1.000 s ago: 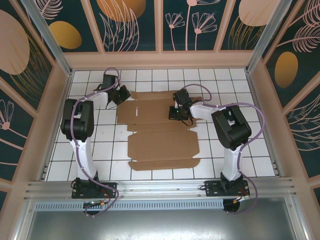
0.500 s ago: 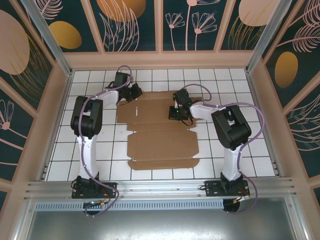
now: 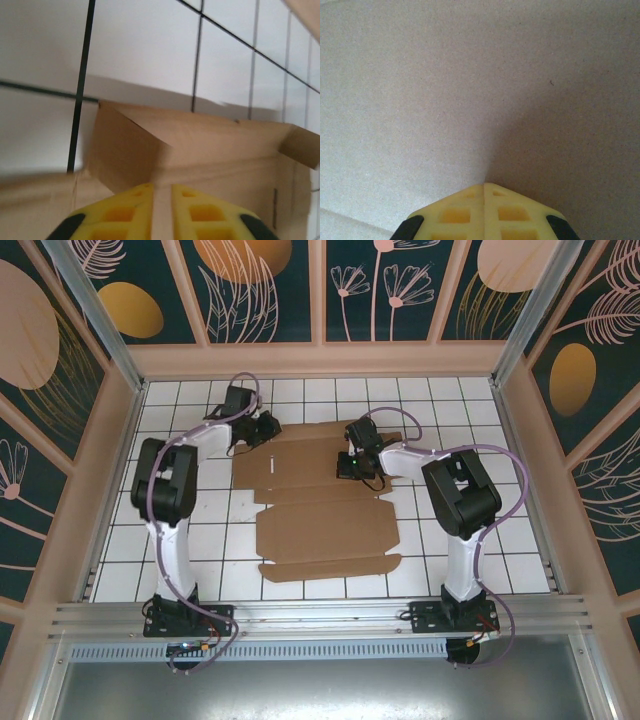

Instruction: Fold the paper box

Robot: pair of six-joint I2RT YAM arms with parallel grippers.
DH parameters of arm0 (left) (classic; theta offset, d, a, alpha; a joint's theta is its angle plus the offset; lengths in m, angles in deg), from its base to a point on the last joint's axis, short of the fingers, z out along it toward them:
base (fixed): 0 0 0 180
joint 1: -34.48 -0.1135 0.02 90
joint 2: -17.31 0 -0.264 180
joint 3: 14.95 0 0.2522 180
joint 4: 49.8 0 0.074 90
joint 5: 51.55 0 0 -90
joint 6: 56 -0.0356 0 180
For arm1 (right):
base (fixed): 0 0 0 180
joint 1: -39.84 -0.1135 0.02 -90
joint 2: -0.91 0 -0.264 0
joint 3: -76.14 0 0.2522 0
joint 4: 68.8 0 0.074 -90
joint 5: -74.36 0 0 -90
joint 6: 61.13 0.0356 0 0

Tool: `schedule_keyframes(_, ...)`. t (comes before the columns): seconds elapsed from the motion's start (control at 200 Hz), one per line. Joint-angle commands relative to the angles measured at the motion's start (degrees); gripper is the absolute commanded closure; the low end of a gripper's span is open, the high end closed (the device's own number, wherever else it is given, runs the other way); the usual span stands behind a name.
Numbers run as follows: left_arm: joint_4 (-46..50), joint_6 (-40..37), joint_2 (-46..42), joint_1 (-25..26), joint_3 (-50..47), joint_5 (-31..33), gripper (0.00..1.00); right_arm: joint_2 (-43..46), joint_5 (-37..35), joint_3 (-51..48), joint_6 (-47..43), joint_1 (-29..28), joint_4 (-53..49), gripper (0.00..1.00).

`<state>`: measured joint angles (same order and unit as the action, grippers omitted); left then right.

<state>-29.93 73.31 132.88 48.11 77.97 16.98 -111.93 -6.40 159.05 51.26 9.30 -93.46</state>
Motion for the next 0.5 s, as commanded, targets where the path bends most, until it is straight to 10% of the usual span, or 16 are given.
schedule_keyframes(0.0, -1.2, 1.3, -11.1, 0.1, -8.8, 1.9, 0.71, -3.9, -1.0, -1.5, -0.9, -0.5, -5.2, 1.0)
schedule_keyframes(0.335, -1.4, 3.1, -30.1, 0.0, -35.2, 8.6, 0.35, -4.1, -0.5, -1.5, -0.4, -0.5, -3.0, 1.0)
schedule_keyframes(0.495, -2.4, 4.1, -30.7, 0.0, -39.3, 6.8, 0.34, -4.6, 0.2, -2.1, -0.1, -0.5, -2.0, 1.0)
